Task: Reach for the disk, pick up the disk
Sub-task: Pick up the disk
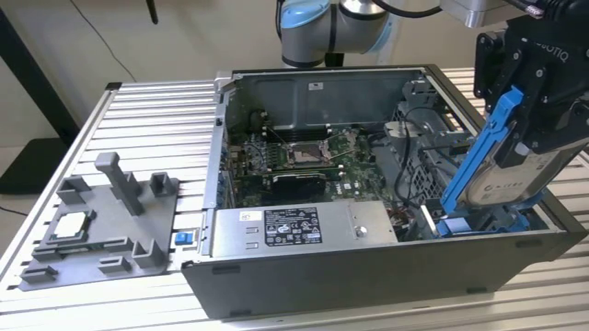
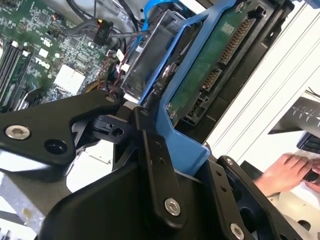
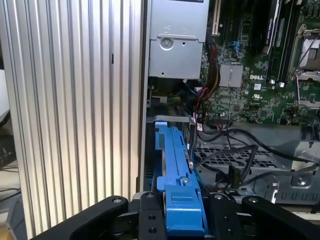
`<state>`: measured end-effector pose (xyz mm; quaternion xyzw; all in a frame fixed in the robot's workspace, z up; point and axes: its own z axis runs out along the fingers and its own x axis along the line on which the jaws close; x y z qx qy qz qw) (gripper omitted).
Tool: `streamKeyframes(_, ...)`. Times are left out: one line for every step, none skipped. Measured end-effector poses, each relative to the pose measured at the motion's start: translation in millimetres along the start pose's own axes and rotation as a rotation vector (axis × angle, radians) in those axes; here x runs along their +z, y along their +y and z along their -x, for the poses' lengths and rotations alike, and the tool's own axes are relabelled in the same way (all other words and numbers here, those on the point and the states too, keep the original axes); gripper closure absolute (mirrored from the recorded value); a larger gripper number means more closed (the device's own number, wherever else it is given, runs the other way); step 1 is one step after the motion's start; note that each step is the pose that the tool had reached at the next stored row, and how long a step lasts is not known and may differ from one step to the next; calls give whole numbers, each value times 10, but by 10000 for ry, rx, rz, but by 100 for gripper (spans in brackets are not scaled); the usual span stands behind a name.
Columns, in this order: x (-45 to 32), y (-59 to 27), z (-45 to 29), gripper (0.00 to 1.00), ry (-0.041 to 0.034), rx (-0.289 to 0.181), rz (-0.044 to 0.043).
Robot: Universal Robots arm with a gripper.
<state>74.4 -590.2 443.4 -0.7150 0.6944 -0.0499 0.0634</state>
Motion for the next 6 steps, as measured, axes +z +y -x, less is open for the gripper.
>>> streamKeyframes(2, 1, 0, 100, 1, 0, 0)
streamKeyframes(3, 1, 0, 100, 2, 0, 0)
streamKeyframes(4, 1, 0, 100, 1, 0, 0)
streamKeyframes(5, 1, 0, 100, 1, 0, 0)
streamKeyframes(5, 1, 0, 100, 1, 0, 0)
streamKeyframes(5, 1, 0, 100, 1, 1, 0)
